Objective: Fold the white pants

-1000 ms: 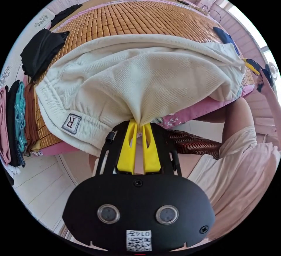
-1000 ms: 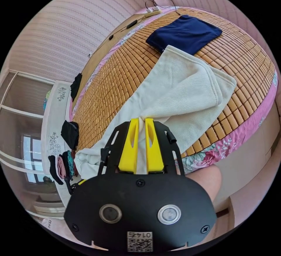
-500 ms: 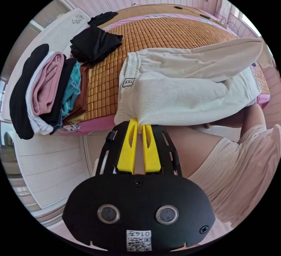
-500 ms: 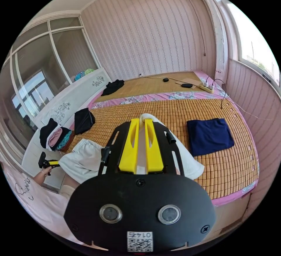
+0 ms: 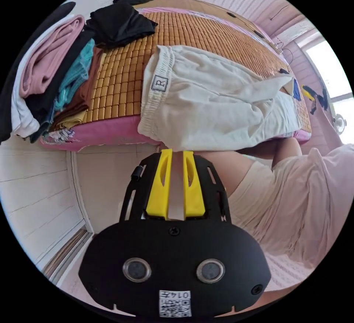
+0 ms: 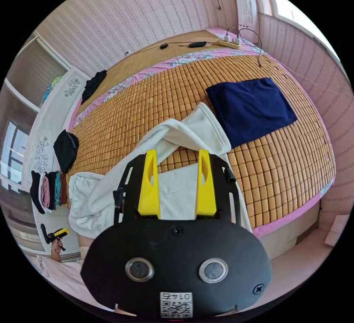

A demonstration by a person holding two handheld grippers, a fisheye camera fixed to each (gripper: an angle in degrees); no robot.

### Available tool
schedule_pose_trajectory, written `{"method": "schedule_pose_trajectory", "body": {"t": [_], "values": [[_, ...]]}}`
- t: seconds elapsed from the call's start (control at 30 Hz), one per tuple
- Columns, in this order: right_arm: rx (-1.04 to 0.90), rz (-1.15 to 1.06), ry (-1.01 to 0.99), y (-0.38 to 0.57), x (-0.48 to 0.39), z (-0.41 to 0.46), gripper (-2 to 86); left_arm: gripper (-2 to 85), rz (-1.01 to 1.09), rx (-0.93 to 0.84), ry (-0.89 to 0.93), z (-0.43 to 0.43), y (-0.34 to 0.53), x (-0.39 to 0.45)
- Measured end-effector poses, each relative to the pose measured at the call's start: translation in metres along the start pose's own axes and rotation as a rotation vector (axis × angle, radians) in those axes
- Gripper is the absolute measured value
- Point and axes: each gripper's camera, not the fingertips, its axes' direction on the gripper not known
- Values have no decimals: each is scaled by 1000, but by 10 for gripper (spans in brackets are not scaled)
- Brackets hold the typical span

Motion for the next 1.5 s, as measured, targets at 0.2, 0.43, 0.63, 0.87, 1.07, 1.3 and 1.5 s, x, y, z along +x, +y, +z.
{"method": "schedule_pose_trajectory", "body": {"t": [0.2,0.43,0.63,0.87,1.07,1.3,1.5], "values": [[-2,94,77,-4,26,31,168,93,-116,208,-19,0,-106,-16],[-84,-94,344,-54,-21,86,67,134,-262,-18,-53,67,-217,-12],[-103,-228,417,-71,-51,94,5,88,-121,-66,-185,66,-227,19],[-48,-496,384,-115,-79,-56,-3,40,-62,75,-189,35,-208,33],[-399,-625,460,-217,-116,-27,11,45,-183,247,-262,-7,-210,14],[-425,-474,470,-203,-98,81,112,69,-392,173,-195,23,-211,-17],[-412,-134,301,-67,26,42,181,74,-226,214,-50,14,-143,29]]}}
